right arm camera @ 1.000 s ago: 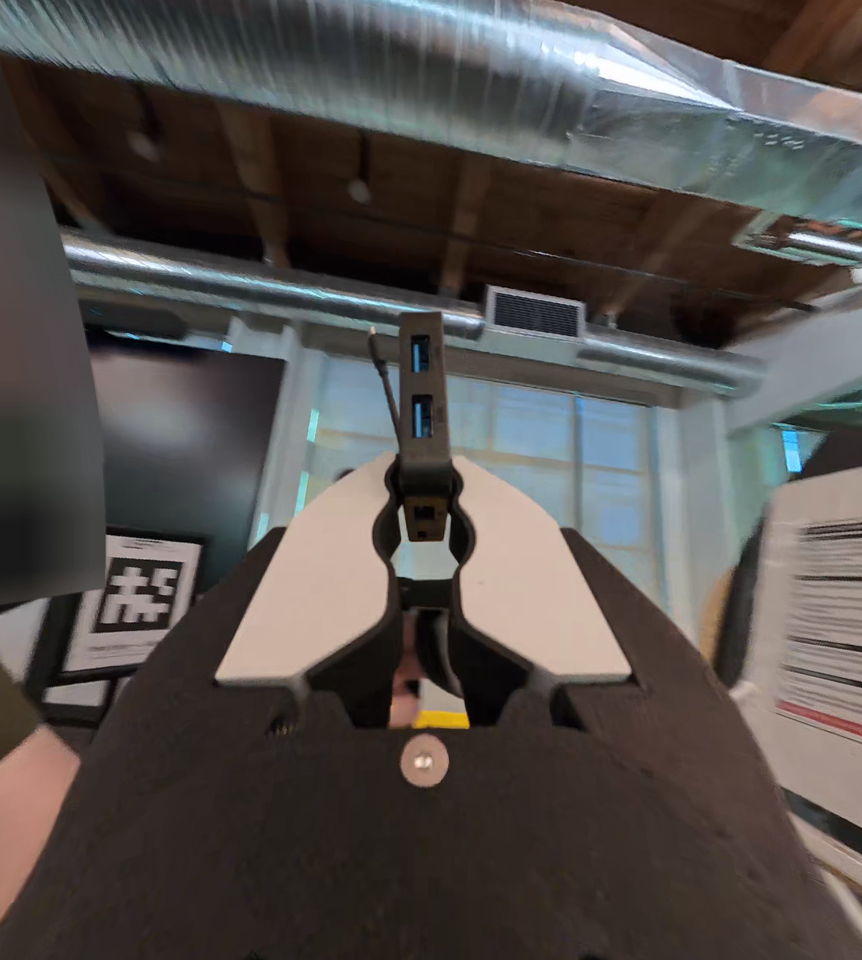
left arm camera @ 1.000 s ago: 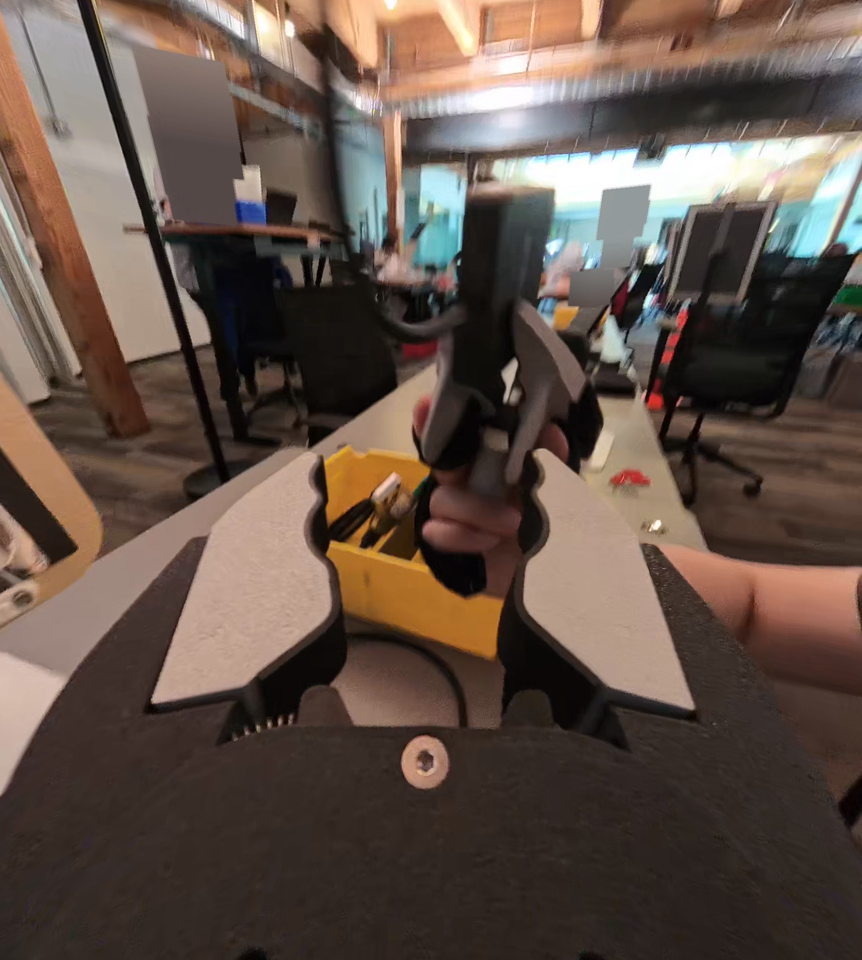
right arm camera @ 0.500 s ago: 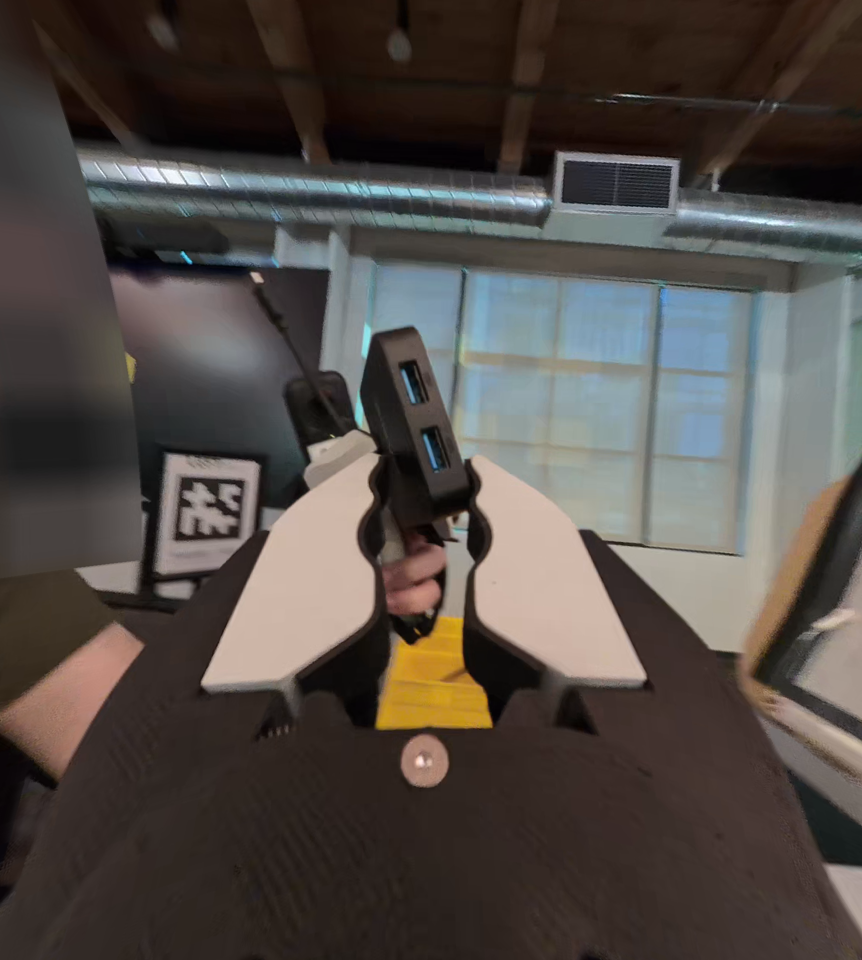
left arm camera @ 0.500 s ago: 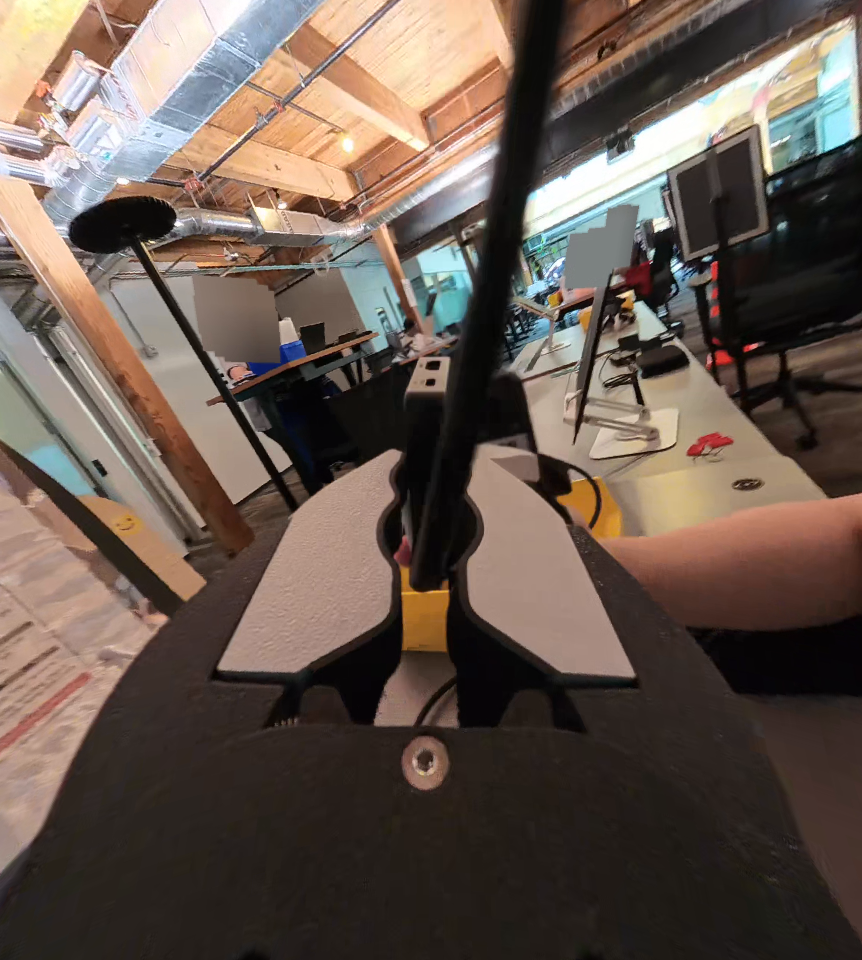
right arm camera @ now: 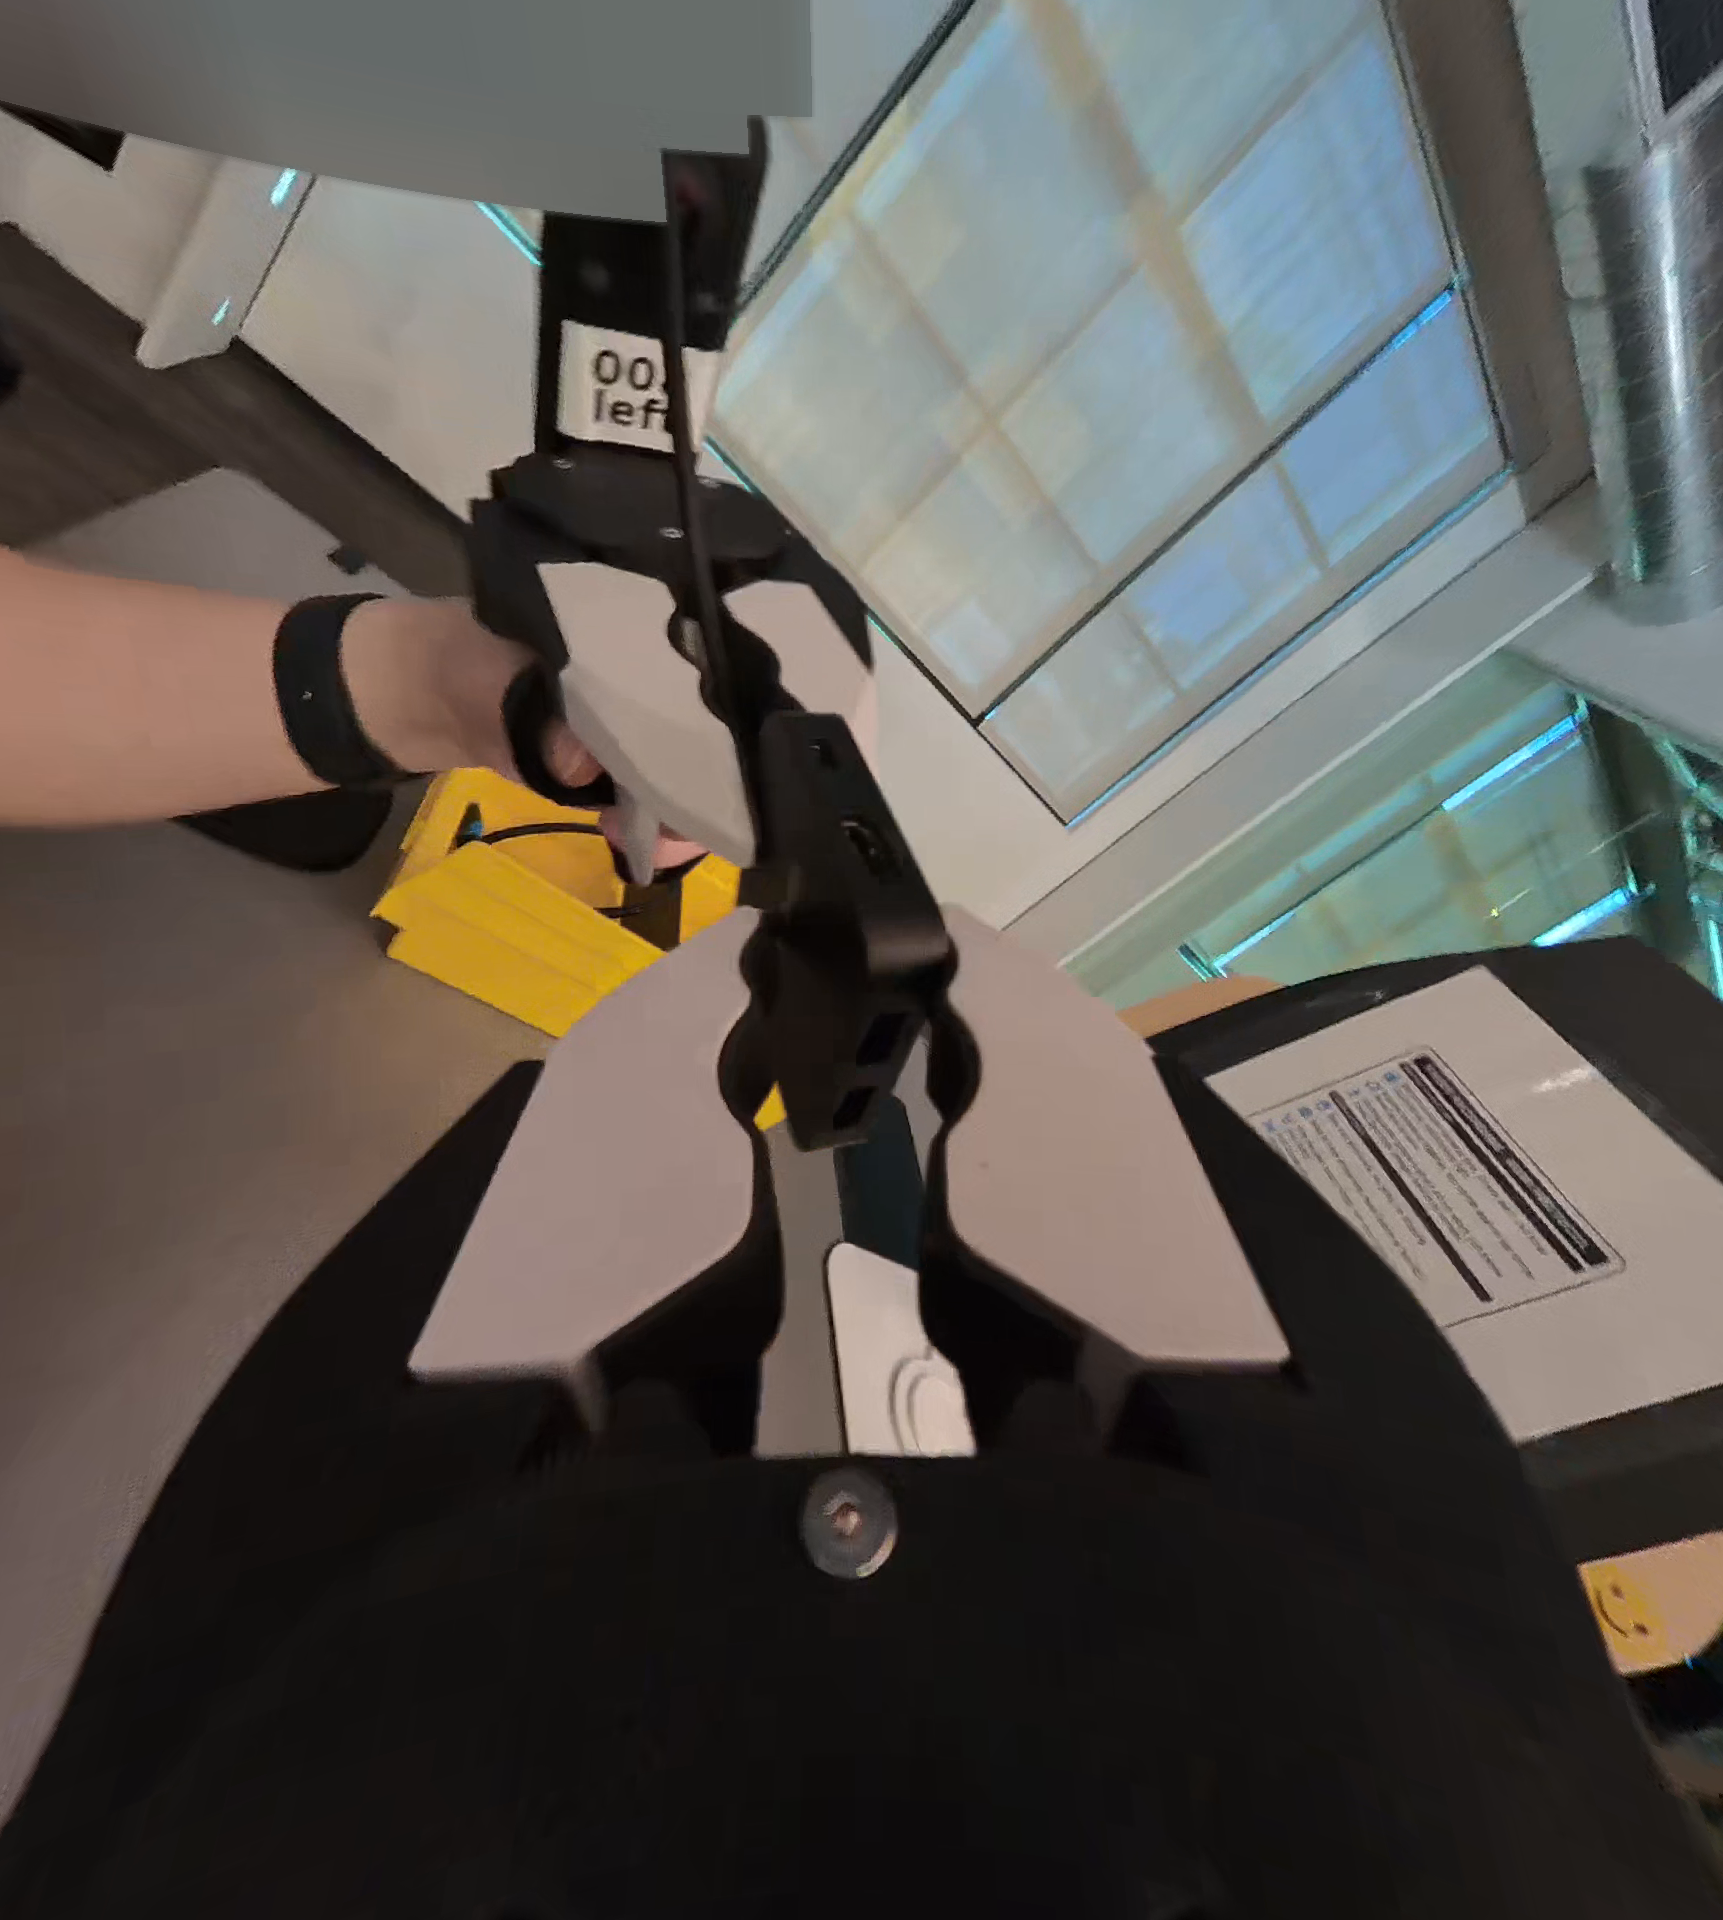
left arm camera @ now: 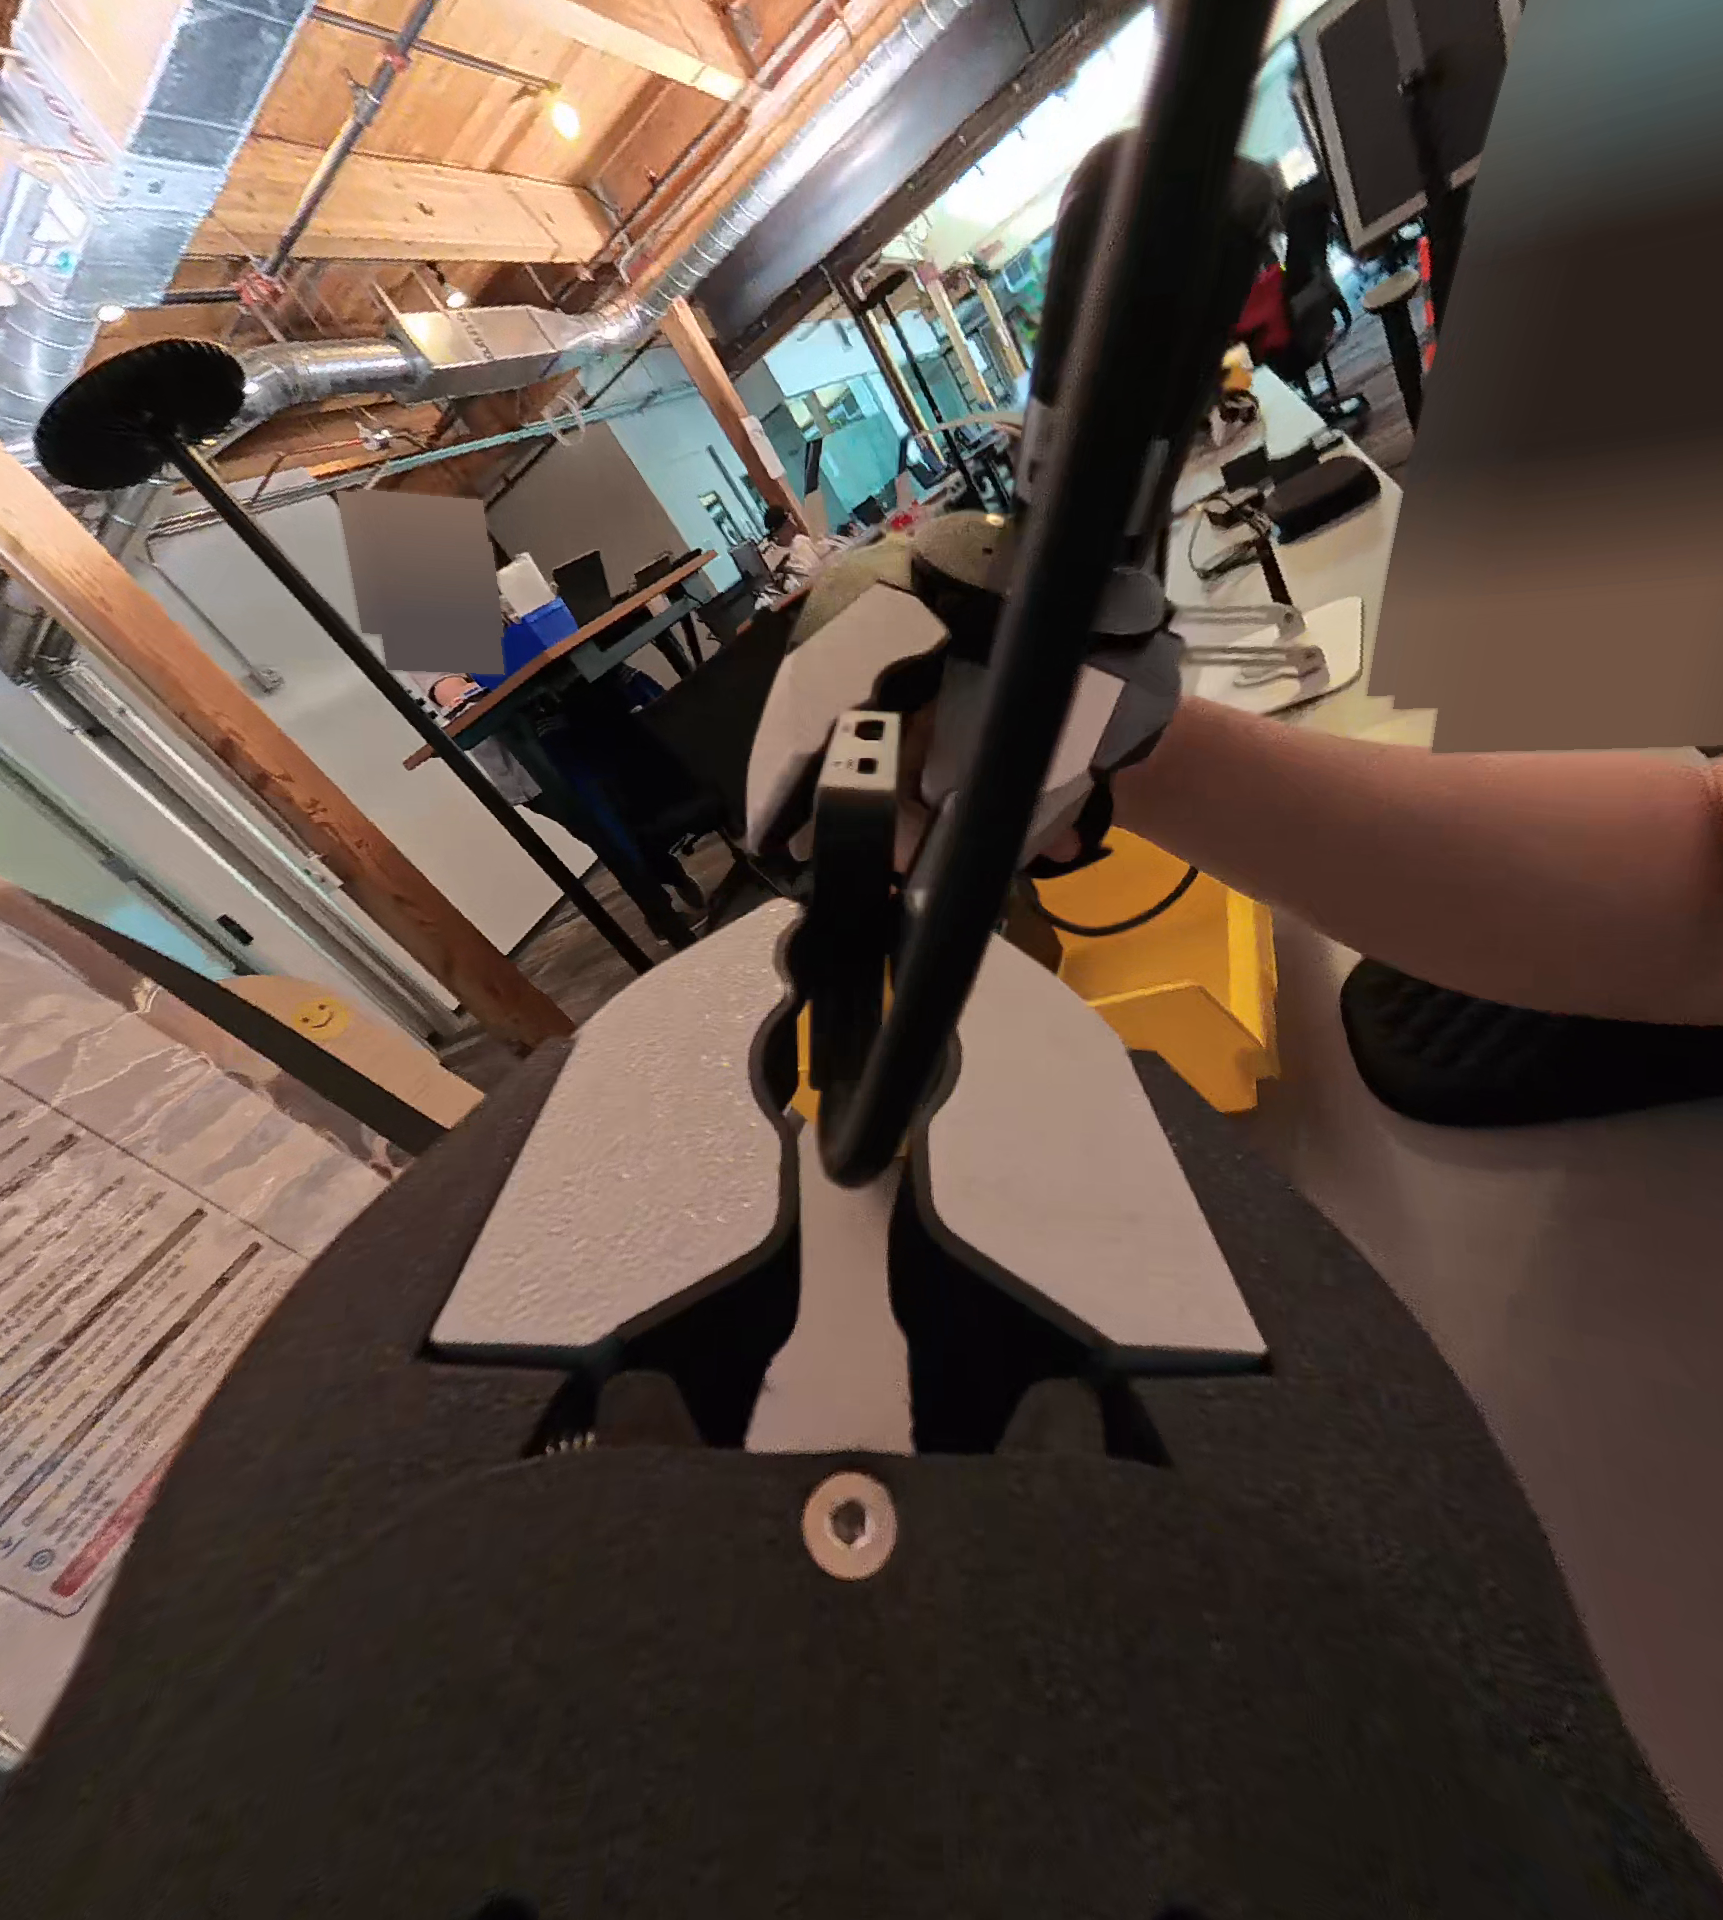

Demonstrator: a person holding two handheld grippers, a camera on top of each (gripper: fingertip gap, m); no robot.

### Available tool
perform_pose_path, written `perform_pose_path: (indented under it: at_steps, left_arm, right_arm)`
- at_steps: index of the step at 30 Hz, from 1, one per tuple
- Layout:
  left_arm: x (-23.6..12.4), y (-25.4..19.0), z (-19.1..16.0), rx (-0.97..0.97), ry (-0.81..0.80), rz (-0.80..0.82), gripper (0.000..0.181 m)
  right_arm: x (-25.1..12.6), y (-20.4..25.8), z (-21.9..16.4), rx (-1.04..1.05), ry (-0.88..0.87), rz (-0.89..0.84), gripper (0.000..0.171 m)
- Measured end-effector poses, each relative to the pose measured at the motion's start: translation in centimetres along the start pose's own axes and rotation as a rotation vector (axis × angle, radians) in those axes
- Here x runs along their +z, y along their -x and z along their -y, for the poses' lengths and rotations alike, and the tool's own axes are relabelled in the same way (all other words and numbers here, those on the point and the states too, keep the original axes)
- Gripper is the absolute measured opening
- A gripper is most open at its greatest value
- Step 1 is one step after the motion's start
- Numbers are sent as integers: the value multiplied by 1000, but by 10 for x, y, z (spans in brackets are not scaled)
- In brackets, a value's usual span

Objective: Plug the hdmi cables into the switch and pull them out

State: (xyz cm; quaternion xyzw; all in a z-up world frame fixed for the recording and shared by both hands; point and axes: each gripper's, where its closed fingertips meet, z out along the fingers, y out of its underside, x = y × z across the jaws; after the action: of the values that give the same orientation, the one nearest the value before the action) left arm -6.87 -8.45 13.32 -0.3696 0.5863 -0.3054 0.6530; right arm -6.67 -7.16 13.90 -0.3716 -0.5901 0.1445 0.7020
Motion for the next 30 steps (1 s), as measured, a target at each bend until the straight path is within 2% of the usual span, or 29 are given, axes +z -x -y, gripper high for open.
perform_pose_path:
  at_steps: [1,2,4,7,9,11,14,16,19,22,25,30]
  left_arm:
    - [-1,-2,-2,2,8,-14,14]
    - [-4,-5,-4,-8,19,-34,16]
    - [-15,-9,-14,-13,97,-83,22]
    - [-50,-2,-35,-17,231,-83,23]
    - [-68,19,-28,-48,185,34,24]
    - [-78,33,-6,-100,82,112,22]
    - [-69,23,21,-79,-10,100,21]
    - [-46,1,18,-8,54,31,25]
    - [-12,-17,-12,169,246,8,34]
    - [7,-29,-32,236,318,-25,40]
    - [15,-30,-36,247,304,-24,42]
    - [16,-27,-20,305,173,17,22]
  right_arm:
    - [-2,7,0,-5,-3,48,20]
    - [-4,13,-2,-10,12,91,15]
    - [-9,16,-8,-65,56,93,15]
    - [-18,19,-11,-114,107,108,15]
    - [-22,25,-11,-142,135,136,15]
    - [-22,30,-21,-188,244,157,15]
    - [-20,31,-43,-301,445,145,15]
    - [-14,33,-47,-348,481,135,15]
    - [-8,36,-38,-335,421,134,15]
    - [-11,31,-28,-312,368,109,15]
    - [-16,29,-15,-259,269,104,15]
    - [-15,36,-4,-161,99,162,15]
